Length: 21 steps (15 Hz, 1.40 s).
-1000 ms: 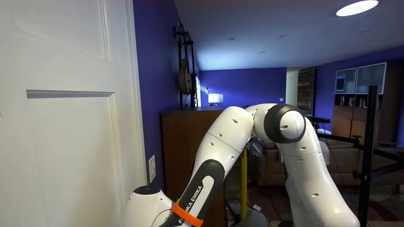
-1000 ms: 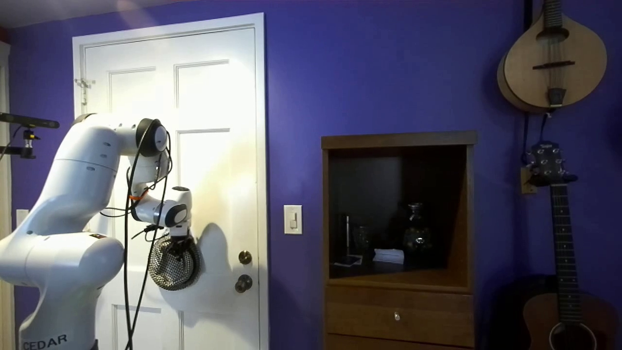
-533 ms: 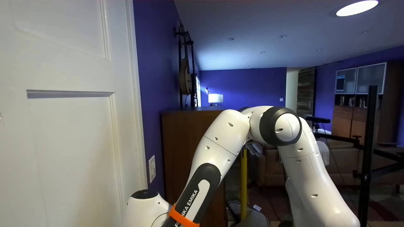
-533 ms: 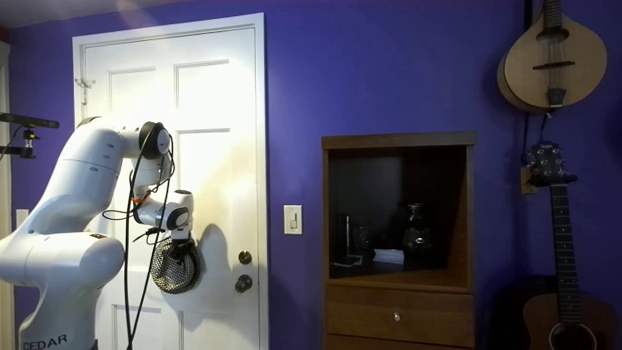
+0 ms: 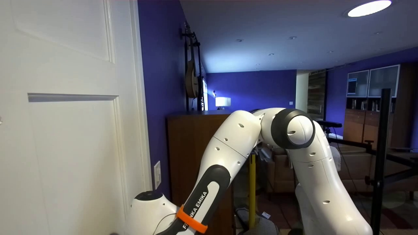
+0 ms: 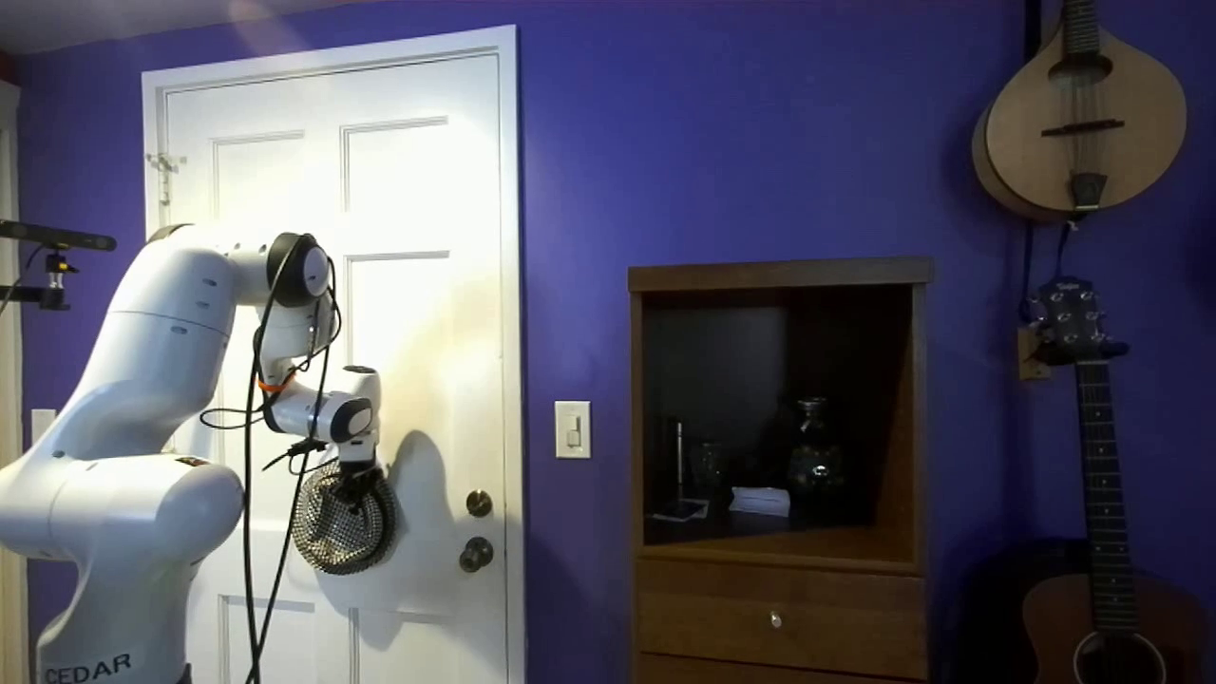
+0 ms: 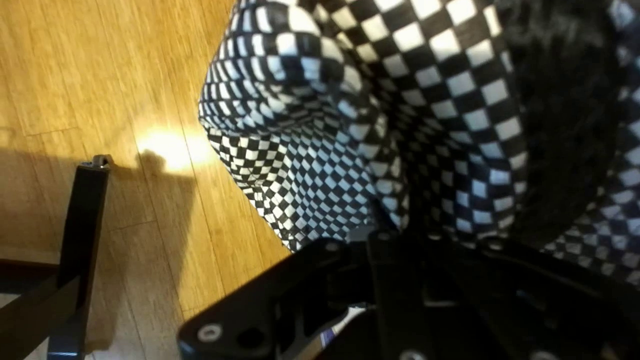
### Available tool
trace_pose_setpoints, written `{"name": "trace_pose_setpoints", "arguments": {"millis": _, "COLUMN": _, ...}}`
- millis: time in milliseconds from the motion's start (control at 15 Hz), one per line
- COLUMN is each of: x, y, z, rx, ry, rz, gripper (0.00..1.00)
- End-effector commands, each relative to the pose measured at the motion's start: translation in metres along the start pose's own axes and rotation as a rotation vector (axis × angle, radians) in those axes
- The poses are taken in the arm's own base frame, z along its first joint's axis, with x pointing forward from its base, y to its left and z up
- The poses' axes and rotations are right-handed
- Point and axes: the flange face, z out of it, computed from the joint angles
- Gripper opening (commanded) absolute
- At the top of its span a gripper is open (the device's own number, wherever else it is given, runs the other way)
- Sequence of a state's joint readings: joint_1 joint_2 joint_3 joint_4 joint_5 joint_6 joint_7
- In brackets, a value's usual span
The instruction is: Take the hat off of the top of the cabinet and hang it on the door
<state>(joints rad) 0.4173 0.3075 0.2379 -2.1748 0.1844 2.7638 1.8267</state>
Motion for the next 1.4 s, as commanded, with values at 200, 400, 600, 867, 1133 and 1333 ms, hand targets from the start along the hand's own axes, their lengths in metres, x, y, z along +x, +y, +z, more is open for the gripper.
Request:
{"name": "trace_pose_setpoints", "arguments": {"millis": 200, "x": 0.005, "y": 0.005, "z": -0.037, "rx": -0.018, "ry": 0.031, "rz": -0.119, "gripper": 0.01}}
{"name": "trace_pose_setpoints", "arguments": {"millis": 400, "x": 0.009, "y": 0.014, "z": -0.052, "rx": 0.001, "ry": 0.036, "rz": -0.14, "gripper": 0.01}}
{"name": "trace_pose_setpoints", "arguments": {"millis": 600, "x": 0.012, "y": 0.025, "z": -0.065, "rx": 0.008, "ry": 0.045, "rz": -0.155, "gripper": 0.01}}
{"name": "trace_pose_setpoints", "arguments": {"millis": 867, "x": 0.017, "y": 0.046, "z": -0.081, "rx": 0.016, "ry": 0.052, "rz": -0.176, "gripper": 0.01}}
{"name": "trace_pose_setpoints", "arguments": {"millis": 1133, "x": 0.02, "y": 0.066, "z": -0.095, "rx": 0.03, "ry": 0.049, "rz": -0.182, "gripper": 0.01}}
{"name": "trace_pose_setpoints", "arguments": {"millis": 1333, "x": 0.021, "y": 0.077, "z": -0.108, "rx": 0.049, "ry": 0.046, "rz": -0.167, "gripper": 0.01}}
